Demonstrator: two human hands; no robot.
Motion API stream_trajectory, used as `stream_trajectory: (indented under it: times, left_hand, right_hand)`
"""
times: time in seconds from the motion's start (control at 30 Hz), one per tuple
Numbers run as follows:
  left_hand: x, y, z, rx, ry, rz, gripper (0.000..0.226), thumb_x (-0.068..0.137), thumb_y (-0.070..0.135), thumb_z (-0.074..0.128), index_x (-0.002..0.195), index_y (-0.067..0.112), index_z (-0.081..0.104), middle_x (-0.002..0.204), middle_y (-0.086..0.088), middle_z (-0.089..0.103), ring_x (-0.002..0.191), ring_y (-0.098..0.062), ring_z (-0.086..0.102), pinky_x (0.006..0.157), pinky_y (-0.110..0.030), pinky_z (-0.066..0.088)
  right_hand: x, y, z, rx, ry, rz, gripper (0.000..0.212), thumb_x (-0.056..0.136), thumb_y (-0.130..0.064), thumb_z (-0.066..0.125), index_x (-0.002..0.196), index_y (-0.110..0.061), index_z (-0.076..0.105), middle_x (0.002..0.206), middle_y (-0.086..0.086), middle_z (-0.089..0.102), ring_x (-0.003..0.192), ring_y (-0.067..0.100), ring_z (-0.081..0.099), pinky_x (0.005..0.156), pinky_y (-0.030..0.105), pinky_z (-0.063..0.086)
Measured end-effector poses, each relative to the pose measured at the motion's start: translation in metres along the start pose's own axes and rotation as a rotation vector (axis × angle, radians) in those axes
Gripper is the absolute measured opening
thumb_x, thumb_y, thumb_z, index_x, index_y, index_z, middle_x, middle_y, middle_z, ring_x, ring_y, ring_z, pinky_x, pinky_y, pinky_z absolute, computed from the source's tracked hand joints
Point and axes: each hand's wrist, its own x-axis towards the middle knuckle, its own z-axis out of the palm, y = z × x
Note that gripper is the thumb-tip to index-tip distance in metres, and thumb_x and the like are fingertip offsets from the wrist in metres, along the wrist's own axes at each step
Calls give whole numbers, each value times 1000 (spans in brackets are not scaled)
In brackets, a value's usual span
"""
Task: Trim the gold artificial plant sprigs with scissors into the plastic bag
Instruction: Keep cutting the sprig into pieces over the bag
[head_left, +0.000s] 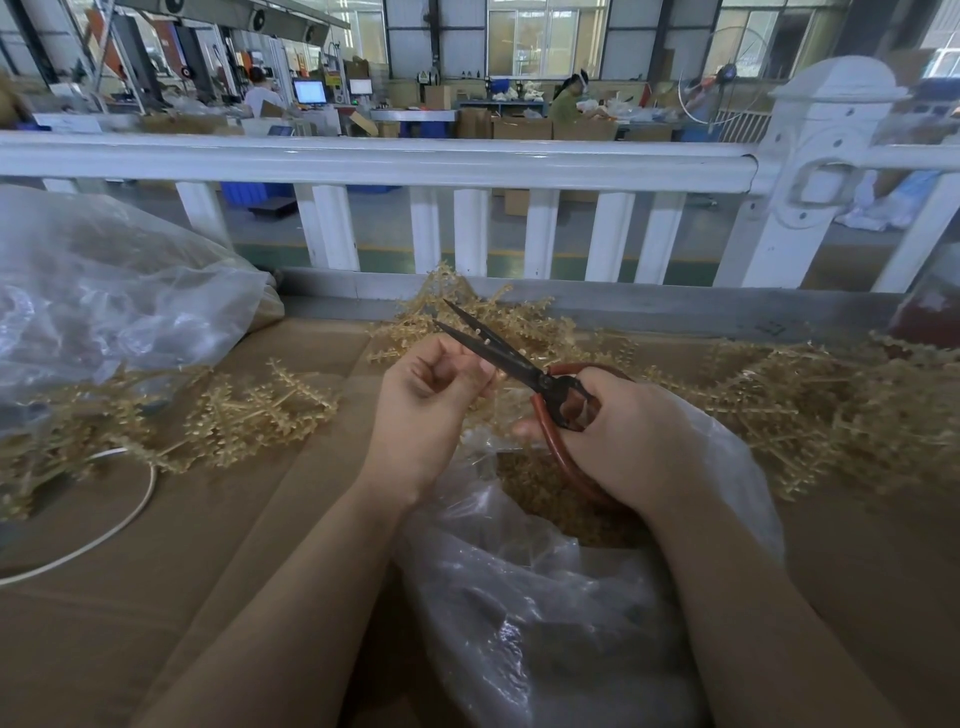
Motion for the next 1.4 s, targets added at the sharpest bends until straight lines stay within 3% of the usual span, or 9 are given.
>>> stream_trajectory:
  times: [0.3,0.4,0.5,0.6,0.67,0.87,1.1,1.3,1.4]
  left_hand:
    - [1,-4,-3,7,-31,15,4,92,7,63,94,4,65,84,-2,70,79,-12,63,76,-23,52]
    - [1,-5,-2,36,-35,38,21,91,14,62,98,-6,59,83,-7,63,78,-17,57,74,-26,49]
    - [1,-2,-2,74,-58,55,13,93,15,60,98,3,61,80,0,61,76,-12,56,73,-24,48]
    - [-1,-1,-2,123,-75,51,5,95,13,56,98,13,60,79,7,59,74,-8,56,71,-19,48]
    - [-1,-1,0,129,-83,44,6,96,13,54,100,14,58,83,1,58,77,-9,58,71,-19,49]
    - [-1,-3,3,93,-123,14,13,97,11,51,108,7,55,105,-28,59,91,-23,67,81,-29,55]
    - [0,-5,3,99,-121,15,8,101,3,48,108,2,52,107,-36,54,100,-47,61,85,-35,55]
    - [-1,0,5,89,-107,20,13,98,11,50,109,16,57,107,-34,54,96,-37,65,82,-29,55]
    - [-1,-1,4,76,-83,-1,13,101,8,48,112,10,54,100,-25,61,87,-29,69,81,-32,56]
  right_hand:
    - [3,4,5,-3,-12,13,68,64,-95,49,95,-37,66,77,-17,67,74,1,60,71,33,57]
    - [4,6,7,8,-6,11,65,65,-94,52,92,-37,66,74,-18,66,70,-1,59,68,29,55]
    - [4,7,9,15,-6,-4,61,69,-91,54,93,-37,66,74,-18,66,71,0,60,69,31,56]
    - [4,4,9,45,-12,-9,81,57,-105,42,94,-38,66,74,-20,65,71,-2,59,67,25,53]
    - [3,3,10,67,-9,-15,89,50,-110,33,91,-38,65,73,-20,65,70,-3,58,66,24,51]
    - [3,1,10,141,31,-32,90,49,-109,33,89,-37,67,71,-21,64,69,-5,58,62,18,43]
    - [1,1,8,156,53,-52,81,50,-108,35,85,-40,64,69,-21,63,68,-4,58,62,21,46]
    - [2,1,7,137,69,-70,80,52,-107,37,85,-39,64,66,-21,61,65,-3,57,61,23,48]
    - [1,2,8,142,61,-79,72,56,-103,43,86,-40,62,66,-20,62,64,-2,58,60,22,49]
